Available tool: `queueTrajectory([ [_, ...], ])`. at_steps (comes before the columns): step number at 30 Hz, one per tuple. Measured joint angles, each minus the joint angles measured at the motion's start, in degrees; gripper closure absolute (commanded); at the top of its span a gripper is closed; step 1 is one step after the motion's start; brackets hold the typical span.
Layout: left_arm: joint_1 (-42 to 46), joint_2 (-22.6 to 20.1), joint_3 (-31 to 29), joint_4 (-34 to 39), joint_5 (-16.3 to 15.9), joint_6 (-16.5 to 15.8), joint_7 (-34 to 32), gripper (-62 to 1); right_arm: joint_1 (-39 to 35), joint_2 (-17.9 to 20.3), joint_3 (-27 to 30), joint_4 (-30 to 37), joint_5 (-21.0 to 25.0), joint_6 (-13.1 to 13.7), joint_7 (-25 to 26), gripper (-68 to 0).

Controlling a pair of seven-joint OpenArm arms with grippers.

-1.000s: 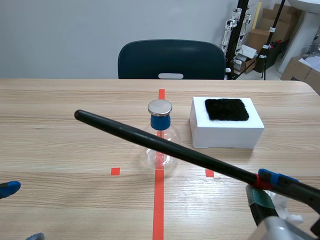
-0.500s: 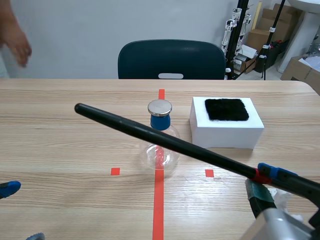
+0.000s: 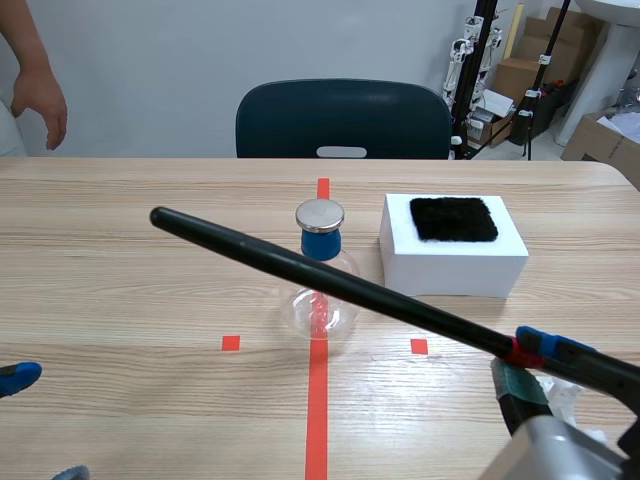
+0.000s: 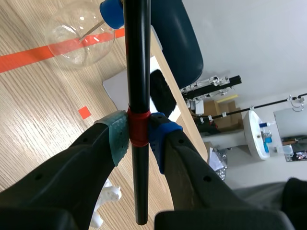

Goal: Do the electroscope experiment. put the rod down on the box

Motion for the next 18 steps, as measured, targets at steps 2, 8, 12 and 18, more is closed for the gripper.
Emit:
queueTrajectory([
  [2,0.0,0.0,0.0,0.0,0.0,0.0,0.0,-62.3,0.0,0.0,0.0,0.0,0.0,0.0,-0.5,-0.2],
  [8,0.0,0.0,0.0,0.0,0.0,0.0,0.0,-62.3,0.0,0.0,0.0,0.0,0.0,0.0,-0.6,-0.2],
  [12,0.0,0.0,0.0,0.0,0.0,0.0,0.0,-62.3,0.4,0.0,0.0,0.0,0.0,0.0,-1.7,-0.2],
  [18,0.0,0.0,0.0,0.0,0.0,0.0,0.0,-62.3,5.3,0.0,0.0,-0.1,0.0,0.2,-3.4,-0.2],
])
